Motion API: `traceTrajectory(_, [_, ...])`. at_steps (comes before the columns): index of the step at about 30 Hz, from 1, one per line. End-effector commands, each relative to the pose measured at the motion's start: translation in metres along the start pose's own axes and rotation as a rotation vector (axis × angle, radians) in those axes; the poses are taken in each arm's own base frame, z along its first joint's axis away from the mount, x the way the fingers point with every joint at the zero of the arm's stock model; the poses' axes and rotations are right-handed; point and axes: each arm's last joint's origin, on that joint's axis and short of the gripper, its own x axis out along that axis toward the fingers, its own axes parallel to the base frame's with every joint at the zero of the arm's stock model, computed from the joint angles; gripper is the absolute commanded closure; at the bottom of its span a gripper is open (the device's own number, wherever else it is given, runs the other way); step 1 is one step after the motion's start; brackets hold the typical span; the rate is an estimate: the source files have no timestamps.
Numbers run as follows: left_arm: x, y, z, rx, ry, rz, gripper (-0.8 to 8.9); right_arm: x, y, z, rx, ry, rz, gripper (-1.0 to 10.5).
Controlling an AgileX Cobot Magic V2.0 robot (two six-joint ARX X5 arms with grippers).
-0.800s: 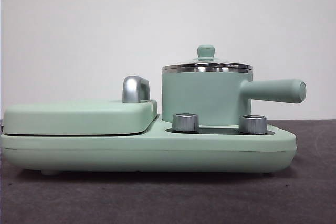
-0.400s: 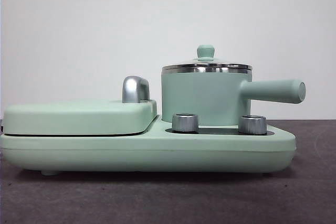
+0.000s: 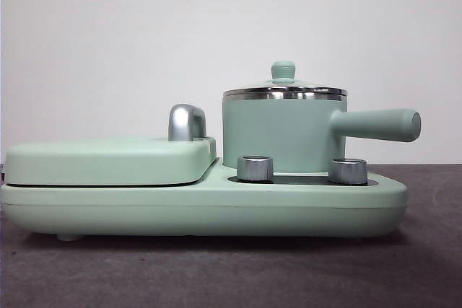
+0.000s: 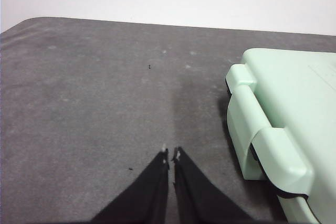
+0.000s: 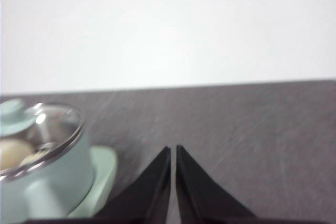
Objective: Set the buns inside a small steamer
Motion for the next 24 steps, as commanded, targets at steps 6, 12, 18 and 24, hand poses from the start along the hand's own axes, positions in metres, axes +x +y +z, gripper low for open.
traceTrajectory(6, [0.002, 0.001, -0.007, 0.011, 0.022, 0.006, 7.93, 0.002, -0.007, -0.023, -0.027, -0.004, -0.116, 9.3])
traceTrajectory(12, [0.002, 0.001, -0.007, 0.011, 0.022, 0.006, 7.93, 0.002, -0.009, -0.035, -0.050, 0.006, -0.146, 9.3])
traceTrajectory(18, [0.002, 0.001, -0.007, 0.011, 0.022, 0.006, 7.93, 0.001, -0.009, -0.038, -0.078, 0.001, -0.148, 9.3])
traceTrajectory(24, [0.002, 0.001, -0.007, 0.011, 0.022, 0.006, 7.93, 0.003, -0.011, -0.047, -0.099, 0.024, -0.169, 9.3])
